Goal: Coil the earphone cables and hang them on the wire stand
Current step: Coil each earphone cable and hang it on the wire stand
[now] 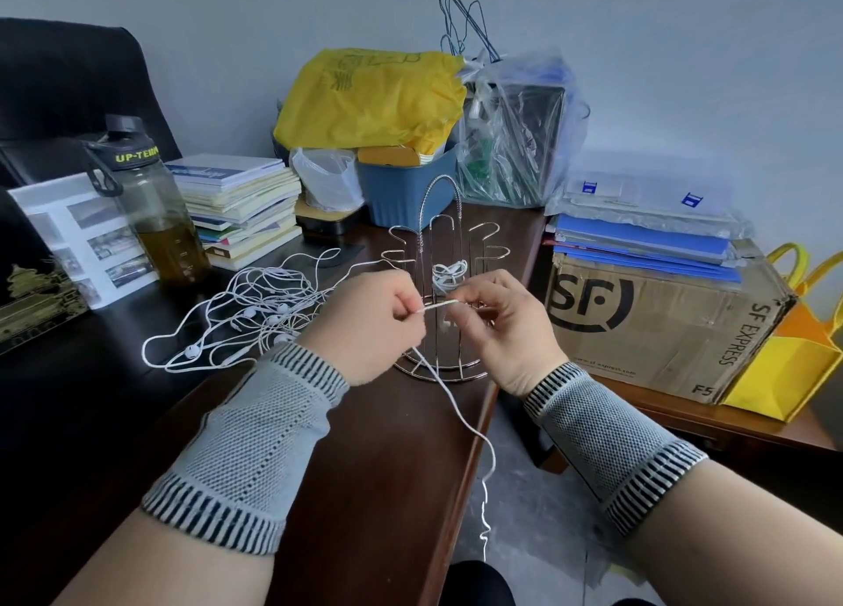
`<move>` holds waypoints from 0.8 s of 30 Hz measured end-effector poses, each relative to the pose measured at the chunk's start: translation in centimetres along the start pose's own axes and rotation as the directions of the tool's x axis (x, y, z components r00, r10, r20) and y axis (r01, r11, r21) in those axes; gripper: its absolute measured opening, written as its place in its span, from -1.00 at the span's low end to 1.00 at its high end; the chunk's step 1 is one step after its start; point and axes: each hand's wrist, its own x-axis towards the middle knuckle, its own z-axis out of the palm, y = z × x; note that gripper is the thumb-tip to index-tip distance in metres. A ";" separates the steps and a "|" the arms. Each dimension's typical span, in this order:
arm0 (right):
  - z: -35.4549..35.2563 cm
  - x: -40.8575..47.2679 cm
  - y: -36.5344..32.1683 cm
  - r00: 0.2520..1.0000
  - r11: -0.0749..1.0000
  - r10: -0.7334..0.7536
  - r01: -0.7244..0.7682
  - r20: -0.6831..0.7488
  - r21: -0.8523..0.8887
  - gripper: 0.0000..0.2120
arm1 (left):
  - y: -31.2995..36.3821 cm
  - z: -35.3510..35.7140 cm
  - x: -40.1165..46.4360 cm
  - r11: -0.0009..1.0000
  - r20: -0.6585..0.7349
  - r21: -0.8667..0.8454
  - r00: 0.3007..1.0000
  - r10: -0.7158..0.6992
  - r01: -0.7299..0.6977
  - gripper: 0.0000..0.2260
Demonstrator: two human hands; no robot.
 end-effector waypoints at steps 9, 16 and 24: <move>0.5 1.1 -1.1 0.877 0.835 0.462 -0.380 -0.133 0.398 -0.84 | 1.7 0.5 2.5 0.966 -0.267 -0.237 0.948 -0.171 0.107 -0.80; 0.8 3.0 -1.6 0.696 0.602 0.715 -0.565 -0.066 0.565 -0.78 | 2.3 2.2 3.5 0.969 -0.307 -0.167 0.924 -0.227 0.183 -0.60; 0.5 3.9 -1.3 0.653 0.592 0.757 -0.663 -0.033 0.459 -0.71 | 2.0 2.2 2.4 0.985 -0.233 0.025 0.959 -0.162 0.172 -0.62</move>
